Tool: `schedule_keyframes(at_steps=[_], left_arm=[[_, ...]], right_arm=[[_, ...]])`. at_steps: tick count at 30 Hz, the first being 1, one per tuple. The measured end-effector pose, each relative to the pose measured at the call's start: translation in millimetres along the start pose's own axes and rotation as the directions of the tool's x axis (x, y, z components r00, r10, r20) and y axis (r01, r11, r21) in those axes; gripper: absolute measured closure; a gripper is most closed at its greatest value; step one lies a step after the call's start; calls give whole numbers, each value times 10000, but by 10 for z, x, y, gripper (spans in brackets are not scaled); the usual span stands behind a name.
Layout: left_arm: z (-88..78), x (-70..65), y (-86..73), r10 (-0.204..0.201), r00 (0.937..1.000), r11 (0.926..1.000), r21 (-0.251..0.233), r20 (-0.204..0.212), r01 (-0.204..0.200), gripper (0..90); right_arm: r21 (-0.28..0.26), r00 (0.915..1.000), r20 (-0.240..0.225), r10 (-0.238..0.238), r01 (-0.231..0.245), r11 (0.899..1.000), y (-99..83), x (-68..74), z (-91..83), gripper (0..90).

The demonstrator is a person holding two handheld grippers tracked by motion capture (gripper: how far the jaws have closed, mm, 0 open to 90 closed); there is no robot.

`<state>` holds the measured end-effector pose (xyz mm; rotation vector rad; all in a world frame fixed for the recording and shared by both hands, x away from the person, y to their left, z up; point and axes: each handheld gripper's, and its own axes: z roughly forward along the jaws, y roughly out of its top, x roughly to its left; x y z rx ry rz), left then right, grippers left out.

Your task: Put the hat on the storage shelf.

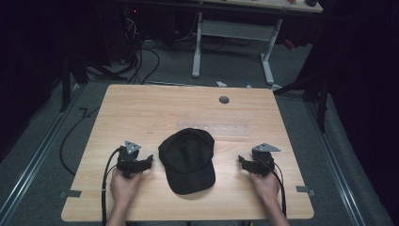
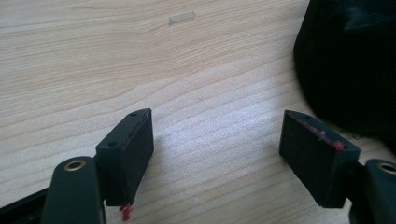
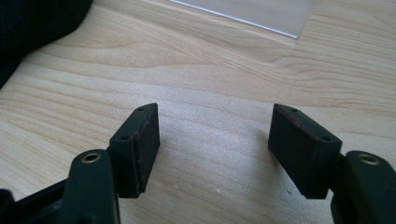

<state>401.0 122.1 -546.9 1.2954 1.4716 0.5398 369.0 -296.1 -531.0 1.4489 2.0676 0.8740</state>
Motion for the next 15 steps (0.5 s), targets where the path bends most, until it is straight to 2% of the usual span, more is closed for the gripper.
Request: schedule_keyframes(at_steps=[9, 15], left_arm=[[3, -4, -4, 47, 10000, 10000, -14, -20, -47, 263], [3, -4, -4, 44, 10000, 10000, -18, -20, -44, 263]], right_arm=[[18, 10000, 35, -22, 22, 10000, 0, 6, -4, 347], [-33, 9999, -70, 150, -150, 9999, -8, -21, -31, 440]])
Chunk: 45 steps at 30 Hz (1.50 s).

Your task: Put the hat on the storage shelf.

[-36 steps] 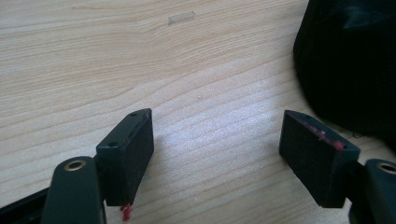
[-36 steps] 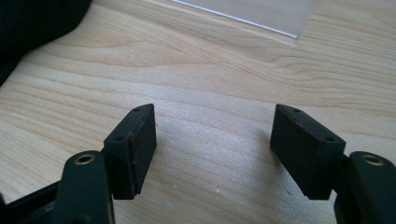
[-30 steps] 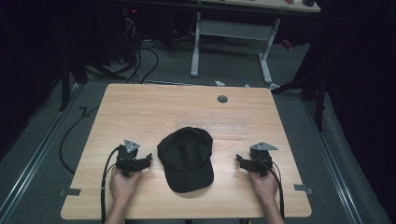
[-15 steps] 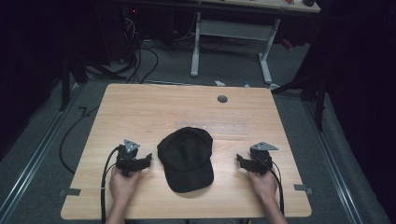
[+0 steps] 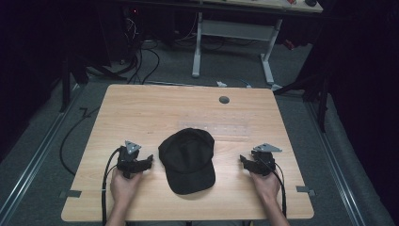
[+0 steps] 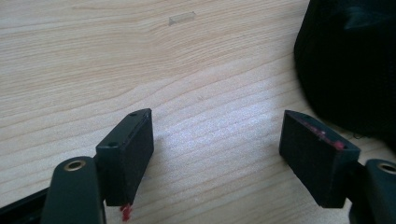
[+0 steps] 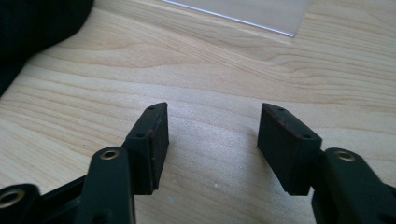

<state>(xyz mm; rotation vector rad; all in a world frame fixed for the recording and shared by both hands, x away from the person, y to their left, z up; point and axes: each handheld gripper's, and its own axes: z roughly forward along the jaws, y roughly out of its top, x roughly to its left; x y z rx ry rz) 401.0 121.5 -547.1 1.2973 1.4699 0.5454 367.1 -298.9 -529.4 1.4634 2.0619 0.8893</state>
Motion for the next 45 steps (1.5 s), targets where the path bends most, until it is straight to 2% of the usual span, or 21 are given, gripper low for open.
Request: schedule_keyframes(at_steps=[4, 9, 12, 15, 19, 25, 39, 45], left_arm=[[0, 0, 0, 7, 10000, 10000, 7, -1, -7, 263], [0, 0, 0, 0, 10000, 10000, 0, -1, 0, 263], [0, 0, 0, 3, 10000, 10000, 2, -1, -3, 263], [0, 0, 0, 3, 10000, 10000, 2, -2, -3, 263], [0, 0, 0, 1, 10000, 10000, 1, -2, -1, 263], [0, 0, 0, 6, 10000, 10000, -1, -2, -6, 263], [0, -1, 1, 1, 10000, 10000, 12, -3, -1, 263], [0, 0, 0, 8, 10000, 10000, 1, -6, -8, 263]], right_arm=[[-49, 9989, -410, 236, -238, 9997, -13, -9, -32, 473], [-278, 9977, -674, 79, -98, 9996, 1, 36, -111, 508], [-289, 9951, -990, 42, -71, 9996, 27, 55, -151, 533], [-450, 9913, -1315, 48, -108, 9989, 73, 96, -175, 537], [-611, 9843, -1745, -277, 173, 9980, 158, 195, -185, 540], [-740, 9699, -2379, -518, 351, 9966, 278, 311, -190, 525], [-948, 9520, -2887, -1020, 776, 9925, 549, 514, -89, 512], [-970, 9429, -3164, -1042, 771, 9923, 647, 563, -51, 524]])
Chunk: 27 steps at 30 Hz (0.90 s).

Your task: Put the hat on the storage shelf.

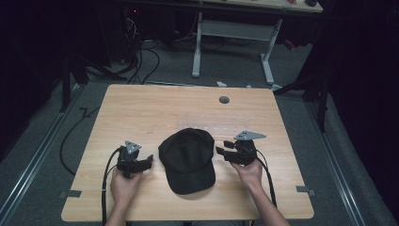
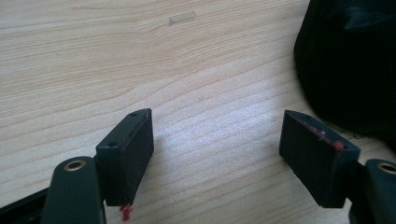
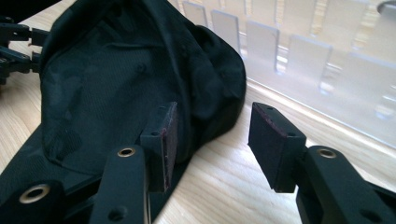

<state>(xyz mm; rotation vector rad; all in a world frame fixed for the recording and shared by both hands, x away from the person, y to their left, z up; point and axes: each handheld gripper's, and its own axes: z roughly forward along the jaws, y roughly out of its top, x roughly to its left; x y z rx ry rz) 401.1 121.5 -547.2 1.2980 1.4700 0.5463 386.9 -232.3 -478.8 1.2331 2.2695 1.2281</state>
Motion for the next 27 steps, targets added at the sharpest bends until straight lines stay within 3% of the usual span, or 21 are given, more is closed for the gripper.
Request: schedule_keyframes(at_steps=[18, 27], left_arm=[[-1, 0, 0, -6, 10000, 10000, 3, 5, 6, 263], [-3, 1, -1, -8, 10000, 10000, 7, 6, 8, 261]], right_arm=[[655, 9975, -634, -319, 360, 9972, 144, 72, 298, 656], [845, 9954, -957, 32, 50, 9964, 155, 87, 425, 688]])
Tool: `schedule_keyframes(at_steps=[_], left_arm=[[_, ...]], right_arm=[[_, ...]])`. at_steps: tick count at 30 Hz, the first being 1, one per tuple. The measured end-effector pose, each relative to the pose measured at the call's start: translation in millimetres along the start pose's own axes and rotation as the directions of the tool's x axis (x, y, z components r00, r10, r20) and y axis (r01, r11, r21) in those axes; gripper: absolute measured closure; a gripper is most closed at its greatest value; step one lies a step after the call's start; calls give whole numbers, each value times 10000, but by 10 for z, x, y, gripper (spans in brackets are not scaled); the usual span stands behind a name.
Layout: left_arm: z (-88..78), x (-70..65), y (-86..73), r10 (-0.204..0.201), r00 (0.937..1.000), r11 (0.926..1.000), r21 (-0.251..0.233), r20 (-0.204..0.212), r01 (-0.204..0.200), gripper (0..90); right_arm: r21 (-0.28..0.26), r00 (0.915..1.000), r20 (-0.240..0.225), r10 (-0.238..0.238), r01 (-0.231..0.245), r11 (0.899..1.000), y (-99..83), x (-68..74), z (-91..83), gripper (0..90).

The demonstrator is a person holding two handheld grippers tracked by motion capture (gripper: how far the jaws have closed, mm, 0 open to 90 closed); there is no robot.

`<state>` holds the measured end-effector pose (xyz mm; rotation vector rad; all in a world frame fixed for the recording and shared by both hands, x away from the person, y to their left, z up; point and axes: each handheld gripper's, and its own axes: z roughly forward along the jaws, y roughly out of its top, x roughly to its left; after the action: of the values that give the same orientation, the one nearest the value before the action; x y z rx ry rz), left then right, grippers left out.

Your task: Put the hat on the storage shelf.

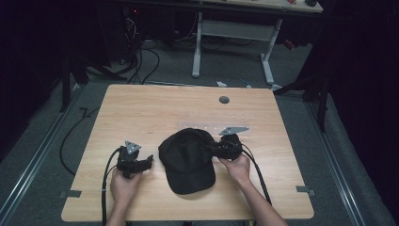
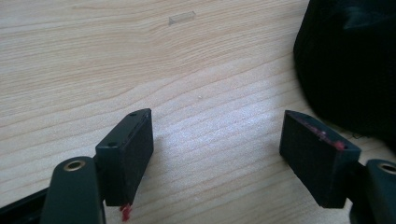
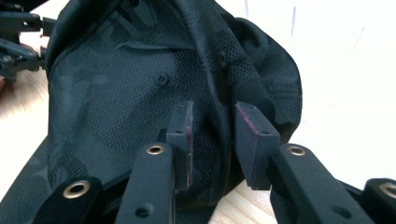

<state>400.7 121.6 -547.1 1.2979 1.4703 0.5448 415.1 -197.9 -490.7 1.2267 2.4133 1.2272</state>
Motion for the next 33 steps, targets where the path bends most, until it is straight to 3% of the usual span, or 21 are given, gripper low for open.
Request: schedule_keyframes(at_steps=[17, 33], left_arm=[[-2, 1, 1, -17, 10000, 10000, 4, 8, 17, 260], [-2, 1, 0, -9, 10000, 10000, -1, 2, 9, 260]], right_arm=[[-15, 9980, -476, 409, -410, 9992, 22, -82, -2, 800], [41, 9987, -519, 27, -25, 10000, 19, -90, -36, 843]])
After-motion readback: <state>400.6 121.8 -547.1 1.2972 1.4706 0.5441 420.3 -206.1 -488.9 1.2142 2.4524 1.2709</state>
